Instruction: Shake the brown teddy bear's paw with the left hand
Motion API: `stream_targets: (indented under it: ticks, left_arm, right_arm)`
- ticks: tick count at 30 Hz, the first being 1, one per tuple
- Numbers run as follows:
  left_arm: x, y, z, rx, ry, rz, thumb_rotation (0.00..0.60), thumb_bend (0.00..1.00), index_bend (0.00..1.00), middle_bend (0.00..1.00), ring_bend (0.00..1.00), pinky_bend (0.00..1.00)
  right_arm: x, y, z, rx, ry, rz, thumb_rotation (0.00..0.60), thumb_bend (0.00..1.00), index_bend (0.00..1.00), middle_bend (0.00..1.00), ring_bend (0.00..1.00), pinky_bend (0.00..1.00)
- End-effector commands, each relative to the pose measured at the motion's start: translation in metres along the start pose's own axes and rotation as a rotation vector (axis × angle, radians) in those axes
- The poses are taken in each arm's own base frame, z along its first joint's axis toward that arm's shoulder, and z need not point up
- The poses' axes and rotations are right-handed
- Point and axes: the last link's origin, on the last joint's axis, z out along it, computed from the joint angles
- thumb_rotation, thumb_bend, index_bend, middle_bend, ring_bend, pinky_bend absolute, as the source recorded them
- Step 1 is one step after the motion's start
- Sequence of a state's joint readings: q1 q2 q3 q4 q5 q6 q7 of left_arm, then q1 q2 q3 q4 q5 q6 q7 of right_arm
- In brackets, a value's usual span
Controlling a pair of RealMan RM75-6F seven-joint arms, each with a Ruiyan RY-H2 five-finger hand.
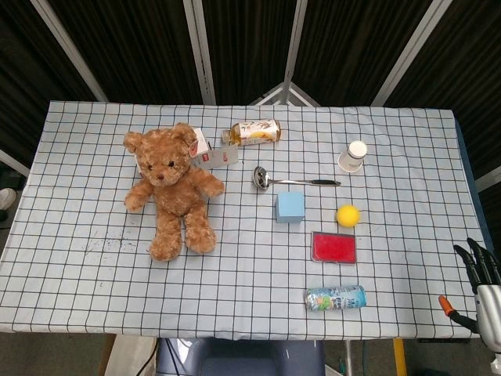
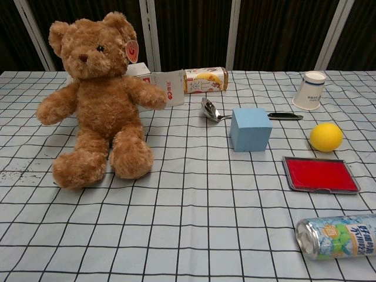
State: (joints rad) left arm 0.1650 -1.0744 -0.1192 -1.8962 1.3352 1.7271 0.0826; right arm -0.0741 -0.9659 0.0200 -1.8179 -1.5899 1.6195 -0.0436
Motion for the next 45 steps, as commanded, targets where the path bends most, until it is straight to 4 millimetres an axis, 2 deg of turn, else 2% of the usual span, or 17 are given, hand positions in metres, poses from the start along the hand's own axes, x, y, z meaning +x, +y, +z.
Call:
stream_targets:
  ticks: [1, 12, 20, 26, 30, 35, 41, 45]
  left_arm:
    - [0.0, 0.0, -0.001, 0.002, 0.001, 0.001, 0.6, 0.4, 0.24, 0.04, 0.0, 0.0]
    - [-0.001, 0.001, -0.002, -0.007, -0.009, -0.005, 0.6, 0.4, 0.24, 0.04, 0.0, 0.0]
    - [-0.005, -0.002, 0.005, -0.001, -0.039, -0.027, 0.6, 0.4, 0.24, 0.04, 0.0, 0.0]
    - [-0.014, 0.002, 0.014, -0.012, -0.077, -0.05, 0.6, 0.35, 0.2, 0.04, 0.0, 0.0]
    - [-0.027, 0.011, 0.028, -0.034, -0.147, -0.092, 0.6, 0.3, 0.19, 0.04, 0.0, 0.0]
    - [-0.041, 0.024, 0.062, -0.035, -0.192, -0.085, 0.6, 0.27, 0.18, 0.03, 0.0, 0.0]
    - [-0.062, 0.06, 0.099, -0.077, -0.236, -0.053, 0.6, 0.25, 0.17, 0.03, 0.0, 0.0]
    - [-0.074, 0.08, 0.114, -0.102, -0.231, -0.01, 0.6, 0.24, 0.17, 0.03, 0.0, 0.0]
  right_arm:
    - [0.0, 0.0, -0.001, 0.002, 0.001, 0.0, 0.6, 0.22, 0.12, 0.06, 0.09, 0.0]
    - [0.002, -0.002, -0.001, 0.007, 0.007, 0.001, 0.6, 0.22, 0.12, 0.06, 0.09, 0.0]
    - [-0.001, 0.001, 0.0, -0.004, -0.014, -0.005, 0.6, 0.22, 0.12, 0.06, 0.09, 0.0]
    - [0.002, 0.001, -0.002, 0.0, -0.003, 0.004, 0.6, 0.22, 0.12, 0.06, 0.09, 0.0]
    - [0.001, 0.001, -0.001, -0.001, -0.01, 0.006, 0.6, 0.22, 0.12, 0.06, 0.09, 0.0]
    - [0.001, 0.001, -0.001, 0.002, -0.014, 0.011, 0.6, 0.22, 0.12, 0.06, 0.09, 0.0]
    - [-0.001, 0.001, -0.001, 0.002, -0.024, 0.015, 0.6, 0.22, 0.12, 0.06, 0.09, 0.0]
    - [-0.002, 0.001, 0.0, 0.0, -0.029, 0.013, 0.6, 0.22, 0.12, 0.06, 0.09, 0.0]
